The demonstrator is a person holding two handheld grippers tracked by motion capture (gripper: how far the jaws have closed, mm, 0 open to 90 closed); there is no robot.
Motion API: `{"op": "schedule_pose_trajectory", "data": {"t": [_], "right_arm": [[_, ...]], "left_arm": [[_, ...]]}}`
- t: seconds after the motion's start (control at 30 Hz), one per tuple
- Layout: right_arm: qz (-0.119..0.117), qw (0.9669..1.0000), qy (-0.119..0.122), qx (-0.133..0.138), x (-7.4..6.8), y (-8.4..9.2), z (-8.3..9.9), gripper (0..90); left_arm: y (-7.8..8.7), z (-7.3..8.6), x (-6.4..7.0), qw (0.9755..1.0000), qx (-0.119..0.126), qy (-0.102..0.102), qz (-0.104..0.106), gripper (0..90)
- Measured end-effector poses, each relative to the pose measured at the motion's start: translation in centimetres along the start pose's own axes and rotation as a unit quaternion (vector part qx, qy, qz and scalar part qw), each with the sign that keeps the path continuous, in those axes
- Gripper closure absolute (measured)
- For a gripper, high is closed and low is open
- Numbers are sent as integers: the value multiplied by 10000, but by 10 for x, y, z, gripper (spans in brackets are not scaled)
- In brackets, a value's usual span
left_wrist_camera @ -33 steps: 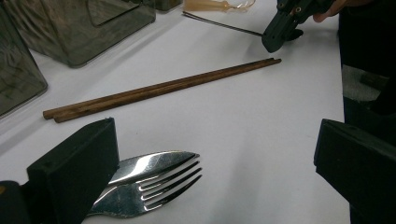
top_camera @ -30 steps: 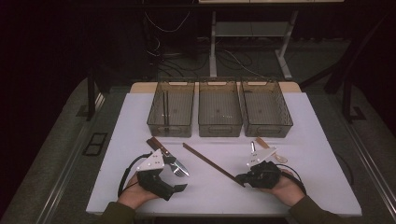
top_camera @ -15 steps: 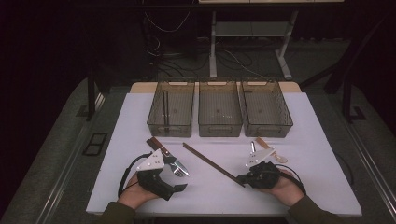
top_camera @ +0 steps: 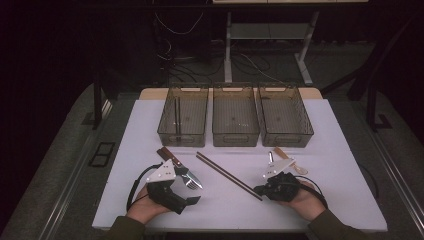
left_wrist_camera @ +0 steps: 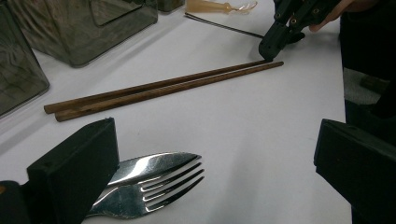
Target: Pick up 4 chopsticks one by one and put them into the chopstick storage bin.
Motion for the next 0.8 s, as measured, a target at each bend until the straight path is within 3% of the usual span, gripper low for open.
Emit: {"op": "schedule_pose_trajectory", "data": {"t": [0.33, 0.5, 0.8], "right_arm": [[41, 10000, -63, 54, 4, 1, 0, 897], [81, 9998, -103, 143, 5, 2, -4, 821], [78, 9996, -194, 213, 6, -10, -24, 771]], "left_arm": [[0, 0, 0, 10000, 15, 9, -3, 0], [0, 0, 0, 10000, 17, 5, -6, 0], [0, 0, 1, 10000, 5, -3, -12, 0]]}}
Point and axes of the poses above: each handheld gripper's, and its own axes: y roughly backward along the jaws, z roughly out of its underside, x roughly to its right, the point moved 7 cm from there along -y, roughly forward along the jaws, and after that the axes turned 4 degrees about -y, right-handed, at the moved point
